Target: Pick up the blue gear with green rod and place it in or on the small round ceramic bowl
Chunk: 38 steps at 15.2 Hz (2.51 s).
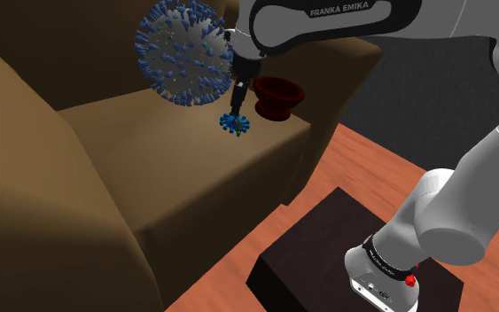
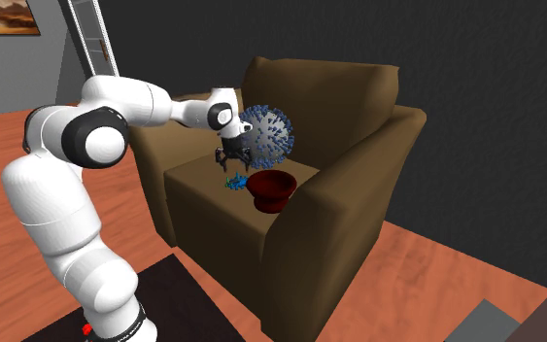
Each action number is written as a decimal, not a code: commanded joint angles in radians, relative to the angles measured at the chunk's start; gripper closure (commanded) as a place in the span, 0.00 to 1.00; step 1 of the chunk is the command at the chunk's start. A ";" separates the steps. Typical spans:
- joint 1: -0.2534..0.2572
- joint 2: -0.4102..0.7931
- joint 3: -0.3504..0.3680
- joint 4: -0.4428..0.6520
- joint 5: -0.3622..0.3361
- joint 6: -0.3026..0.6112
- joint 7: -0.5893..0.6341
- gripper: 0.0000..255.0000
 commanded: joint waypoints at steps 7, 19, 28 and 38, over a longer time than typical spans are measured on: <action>-0.001 0.009 -0.001 -0.022 -0.001 0.032 0.000 0.00; -0.001 0.009 -0.001 -0.022 -0.001 0.032 0.000 1.00; -0.001 -0.008 -0.001 0.079 0.002 -0.086 -0.005 1.00; 0.000 -0.007 0.000 0.214 0.003 -0.221 -0.010 1.00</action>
